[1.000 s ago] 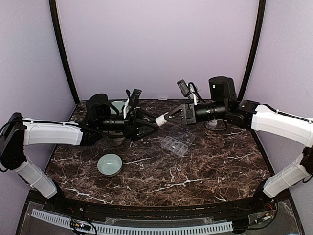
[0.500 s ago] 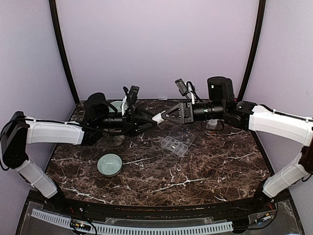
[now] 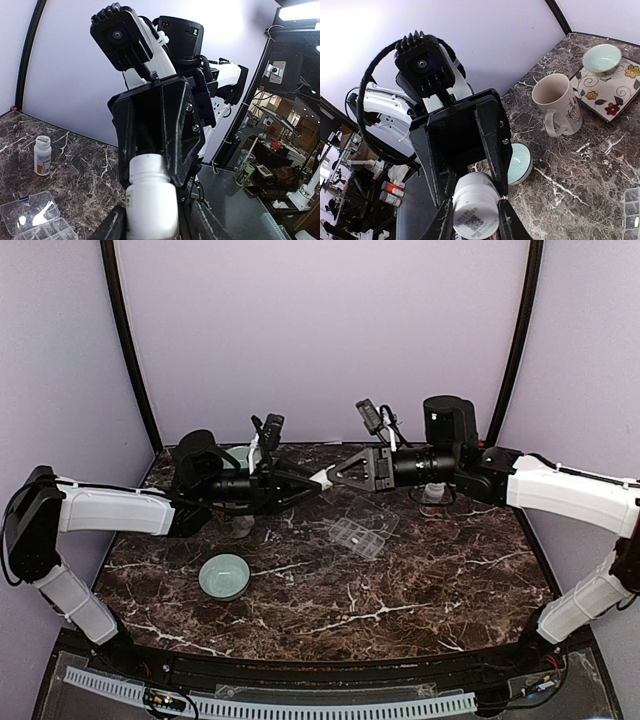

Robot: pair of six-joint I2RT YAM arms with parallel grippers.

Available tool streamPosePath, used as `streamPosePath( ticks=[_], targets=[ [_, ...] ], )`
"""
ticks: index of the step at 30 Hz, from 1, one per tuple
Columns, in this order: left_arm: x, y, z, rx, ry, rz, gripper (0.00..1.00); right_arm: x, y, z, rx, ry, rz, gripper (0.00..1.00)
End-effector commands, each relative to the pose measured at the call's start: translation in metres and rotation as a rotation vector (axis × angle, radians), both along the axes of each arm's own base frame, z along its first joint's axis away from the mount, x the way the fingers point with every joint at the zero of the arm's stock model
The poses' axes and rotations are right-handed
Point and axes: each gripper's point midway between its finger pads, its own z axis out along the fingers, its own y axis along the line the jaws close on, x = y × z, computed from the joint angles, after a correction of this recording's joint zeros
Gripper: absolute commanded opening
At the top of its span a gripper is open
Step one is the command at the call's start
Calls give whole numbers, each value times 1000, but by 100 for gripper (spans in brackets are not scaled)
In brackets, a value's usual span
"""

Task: Sort the pills into containers
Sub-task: Pass from the right arm to the left

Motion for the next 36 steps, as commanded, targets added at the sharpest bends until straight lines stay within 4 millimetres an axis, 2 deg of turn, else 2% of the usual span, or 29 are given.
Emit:
streamPosePath(
  ticks=[1, 7, 17, 20, 23, 30, 36],
  targets=[
    [-7, 0, 18, -45, -45, -39, 43, 2, 7, 11, 44, -37, -5, 7],
    [-8, 0, 20, -52, -45, -45, 30, 3, 9, 10, 43, -39, -11, 6],
    [-7, 1, 20, -51, -60, -29, 16, 3, 13, 0, 10, -40, -26, 6],
    [-4, 2, 18, -42, -73, -5, 14, 3, 15, 9, 6, -70, -29, 8],
    [-1, 4, 15, -29, -92, 29, 13, 3, 16, 9, -4, -77, -35, 13],
    [1, 5, 10, 12, -138, 61, 11, 3, 15, 12, -6, -81, -35, 34],
    [2, 5, 6, 54, -180, 62, 11, 2, 13, 13, -13, -76, -37, 42]
  ],
)
